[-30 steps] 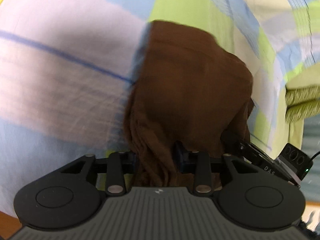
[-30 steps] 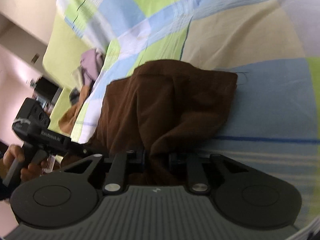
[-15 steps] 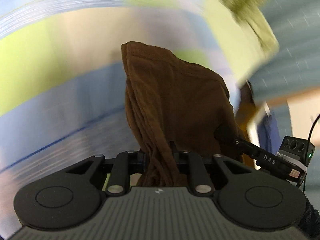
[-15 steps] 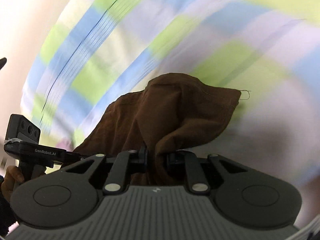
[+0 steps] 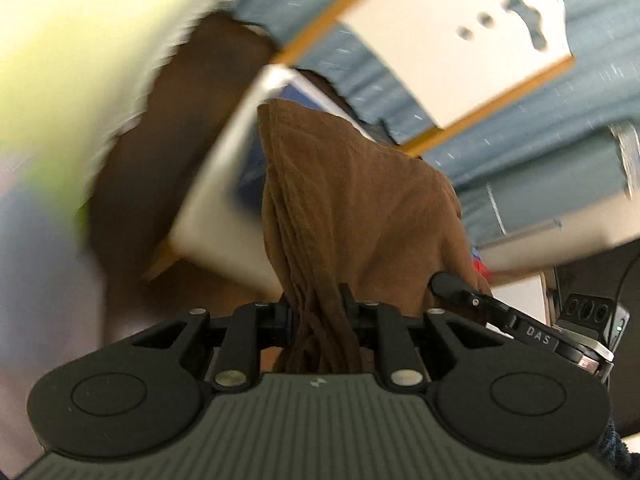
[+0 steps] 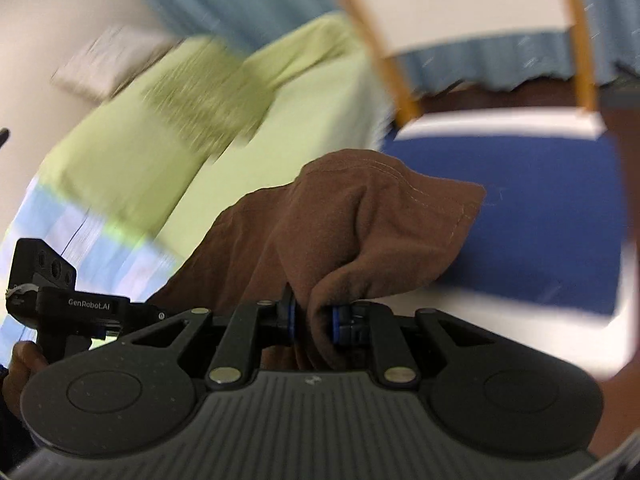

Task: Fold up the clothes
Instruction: 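Lift the shorts with both grippers and carry them to the white chair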

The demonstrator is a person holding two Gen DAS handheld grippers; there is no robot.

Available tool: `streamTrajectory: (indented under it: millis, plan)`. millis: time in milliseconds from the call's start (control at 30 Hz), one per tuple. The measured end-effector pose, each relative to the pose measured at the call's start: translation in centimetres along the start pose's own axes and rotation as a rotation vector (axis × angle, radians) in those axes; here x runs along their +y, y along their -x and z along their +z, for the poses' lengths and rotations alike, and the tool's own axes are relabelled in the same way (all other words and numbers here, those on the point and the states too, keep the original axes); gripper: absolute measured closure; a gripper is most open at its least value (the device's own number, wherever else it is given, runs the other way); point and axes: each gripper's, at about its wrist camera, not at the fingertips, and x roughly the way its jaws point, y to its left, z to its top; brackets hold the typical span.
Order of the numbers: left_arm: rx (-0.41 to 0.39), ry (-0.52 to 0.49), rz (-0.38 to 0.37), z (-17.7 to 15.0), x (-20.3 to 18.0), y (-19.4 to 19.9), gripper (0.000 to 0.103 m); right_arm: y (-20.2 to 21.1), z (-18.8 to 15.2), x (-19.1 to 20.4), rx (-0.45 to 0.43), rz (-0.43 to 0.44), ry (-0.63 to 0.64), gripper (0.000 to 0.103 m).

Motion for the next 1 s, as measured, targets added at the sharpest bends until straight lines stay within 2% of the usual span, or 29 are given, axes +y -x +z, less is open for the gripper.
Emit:
streamTrajectory:
  millis: [167, 300, 367, 433, 767, 833, 900, 933, 1000]
  plan:
    - [-0.012, -0.114, 0.014, 5.3, -5.9, -7.6, 0.082, -0.6, 5.5, -6.7, -0.078, -0.046, -0.025, 0.09]
    - [0.012, -0.155, 0.024, 7.3, -6.3, -10.9, 0.082, -2.4, 8.7, -11.3, -0.104, -0.066, -0.059, 0.09]
    - [0.028, -0.18, 0.034, 7.7, -6.5, -12.7, 0.082, -2.8, 8.6, -11.9, -0.104, -0.071, -0.064, 0.09]
    - [0.045, -0.176, 0.039, 8.1, -5.0, -13.4, 0.082, -3.8, 8.4, -12.8, -0.097, -0.075, -0.09, 0.09]
    - [0.047, -0.222, 0.05, 8.3, -1.5, -14.1, 0.082, -7.9, 6.8, -12.3, -0.074, -0.079, -0.078, 0.09]
    - [0.06, -0.24, 0.064, 8.1, -1.0, -14.8, 0.078, -8.4, 6.7, -12.2, -0.064, -0.095, -0.063, 0.089]
    - [0.09, -0.258, 0.104, 7.7, -0.4, -15.7, 0.07, -9.1, 6.5, -12.2, -0.046, -0.129, -0.055, 0.083]
    - [0.093, -0.257, 0.113, 7.5, 0.0, -15.7, 0.063, -9.5, 6.1, -12.6, -0.031, -0.167, -0.073, 0.074]
    - [0.096, -0.255, 0.129, 7.2, 0.7, -15.6, 0.061, -9.9, 5.2, -13.3, -0.014, -0.232, -0.119, 0.066]
